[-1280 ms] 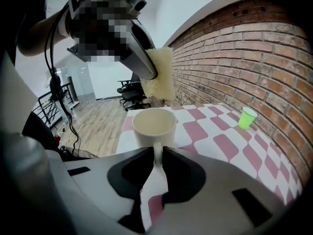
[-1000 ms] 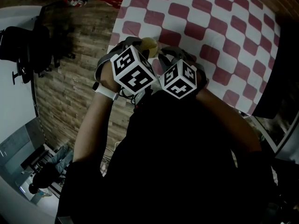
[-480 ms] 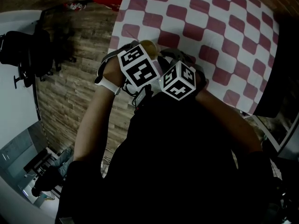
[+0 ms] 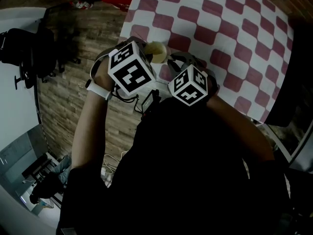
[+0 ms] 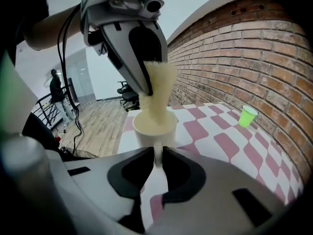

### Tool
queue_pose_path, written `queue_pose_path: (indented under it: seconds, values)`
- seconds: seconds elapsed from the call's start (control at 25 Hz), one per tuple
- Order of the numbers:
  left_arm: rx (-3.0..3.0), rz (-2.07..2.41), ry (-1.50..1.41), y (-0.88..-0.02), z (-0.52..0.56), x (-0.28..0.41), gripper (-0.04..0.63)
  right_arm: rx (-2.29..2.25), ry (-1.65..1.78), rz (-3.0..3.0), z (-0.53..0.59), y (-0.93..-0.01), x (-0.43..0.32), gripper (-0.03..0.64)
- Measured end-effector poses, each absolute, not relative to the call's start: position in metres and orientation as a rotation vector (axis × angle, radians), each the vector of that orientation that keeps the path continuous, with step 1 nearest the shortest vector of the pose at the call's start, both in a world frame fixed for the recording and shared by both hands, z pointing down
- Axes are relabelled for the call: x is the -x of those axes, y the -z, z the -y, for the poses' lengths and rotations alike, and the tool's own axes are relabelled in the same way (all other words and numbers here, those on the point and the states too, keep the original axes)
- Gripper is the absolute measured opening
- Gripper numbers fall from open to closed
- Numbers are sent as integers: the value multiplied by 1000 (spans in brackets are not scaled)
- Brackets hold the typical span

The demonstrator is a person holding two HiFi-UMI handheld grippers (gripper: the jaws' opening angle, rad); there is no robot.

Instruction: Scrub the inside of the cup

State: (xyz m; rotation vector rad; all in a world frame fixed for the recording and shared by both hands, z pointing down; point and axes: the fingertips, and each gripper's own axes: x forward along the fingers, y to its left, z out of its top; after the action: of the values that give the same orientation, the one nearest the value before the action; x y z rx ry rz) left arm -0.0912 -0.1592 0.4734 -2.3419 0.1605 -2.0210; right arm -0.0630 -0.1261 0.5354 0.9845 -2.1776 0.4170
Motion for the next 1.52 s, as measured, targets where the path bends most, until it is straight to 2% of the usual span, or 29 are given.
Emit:
queue_pose_path:
  seconds: [0.2, 0.4, 0.68, 0.88, 1.04, 1.32, 1.52]
  values:
    - [2109, -281, 1999, -519, 167, 86, 89, -985, -413, 2175, 126, -533, 63, 74]
    - [2009, -219, 2059, -541, 160, 90, 87, -995, -414, 2170, 125, -536, 61, 74]
    - [2555, -200, 2250, -499, 139, 94, 88, -996, -429, 2181, 125, -536, 60, 74]
    - [3027, -441, 2071, -480, 161, 91, 89, -994, -431, 2183, 125, -535, 60, 74]
    - [3025, -617, 2109, -504, 165, 97, 89, -988, -431, 2185, 126, -535, 61, 74]
    - [2843, -612, 2172, -531, 160, 76, 89, -983, -435, 2181, 128, -537, 62, 74]
    - [3285, -746, 2005, -509, 163, 78, 87, -982, -435, 2182, 130, -534, 62, 74]
